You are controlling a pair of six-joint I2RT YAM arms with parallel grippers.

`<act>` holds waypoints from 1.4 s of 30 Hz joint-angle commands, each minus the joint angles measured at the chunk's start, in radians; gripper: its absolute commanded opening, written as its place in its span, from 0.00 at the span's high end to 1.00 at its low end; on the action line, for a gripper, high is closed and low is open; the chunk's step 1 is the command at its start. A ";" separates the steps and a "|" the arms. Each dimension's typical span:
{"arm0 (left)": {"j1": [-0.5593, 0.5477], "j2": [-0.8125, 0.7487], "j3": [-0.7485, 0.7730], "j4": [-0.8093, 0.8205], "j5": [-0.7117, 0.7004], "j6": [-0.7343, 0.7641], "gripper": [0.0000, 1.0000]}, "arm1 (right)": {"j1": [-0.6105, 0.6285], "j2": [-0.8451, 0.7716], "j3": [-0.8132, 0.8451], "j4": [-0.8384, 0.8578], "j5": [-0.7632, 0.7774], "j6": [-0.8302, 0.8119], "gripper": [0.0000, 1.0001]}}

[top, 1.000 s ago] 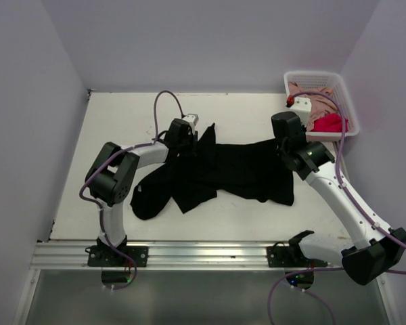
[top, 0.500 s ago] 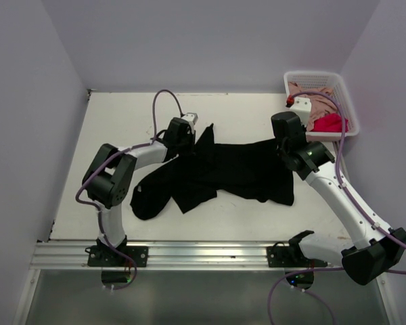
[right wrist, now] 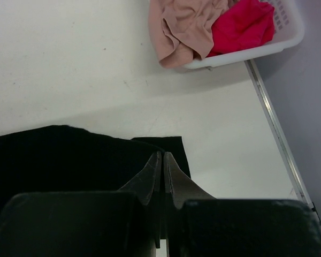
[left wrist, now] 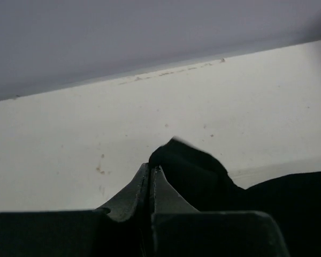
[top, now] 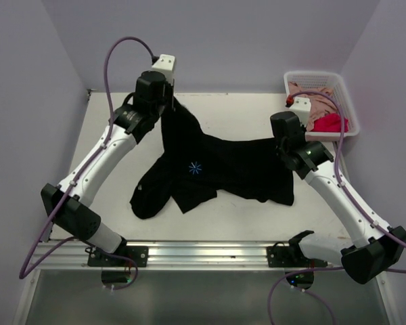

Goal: Fold and stack the t-shirts
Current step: Flatten out the tshirt

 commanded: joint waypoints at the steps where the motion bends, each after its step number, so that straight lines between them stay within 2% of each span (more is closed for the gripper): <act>1: -0.002 -0.025 0.048 -0.207 -0.197 0.098 1.00 | -0.003 0.008 0.025 0.022 0.045 0.012 1.00; 5: -0.001 -0.077 0.028 -0.230 -0.315 0.095 1.00 | -0.003 0.006 0.031 0.021 0.059 0.011 1.00; 11: -0.001 -0.145 0.129 -0.284 -0.448 0.092 1.00 | -0.005 -0.005 0.061 0.015 0.111 0.000 1.00; 15: -0.002 -0.250 0.169 -0.262 -0.514 0.095 1.00 | -0.005 -0.035 0.086 0.024 0.146 -0.009 1.00; 18: -0.002 -0.344 0.167 -0.207 -0.482 0.109 1.00 | -0.005 -0.069 0.097 0.067 0.142 -0.050 1.00; 23: -0.002 -0.470 0.123 -0.121 -0.343 0.140 1.00 | -0.005 -0.109 0.143 0.145 0.094 -0.164 1.00; 32: -0.002 -0.542 0.140 -0.104 -0.180 0.177 1.00 | -0.003 -0.150 0.313 0.182 -0.062 -0.339 1.00; 37: -0.002 -0.551 0.203 -0.129 -0.084 0.174 1.00 | -0.003 -0.190 0.377 0.185 -0.177 -0.429 1.00; 42: -0.002 -0.553 0.259 -0.146 -0.011 0.183 1.00 | -0.002 -0.230 0.423 0.193 -0.219 -0.512 1.00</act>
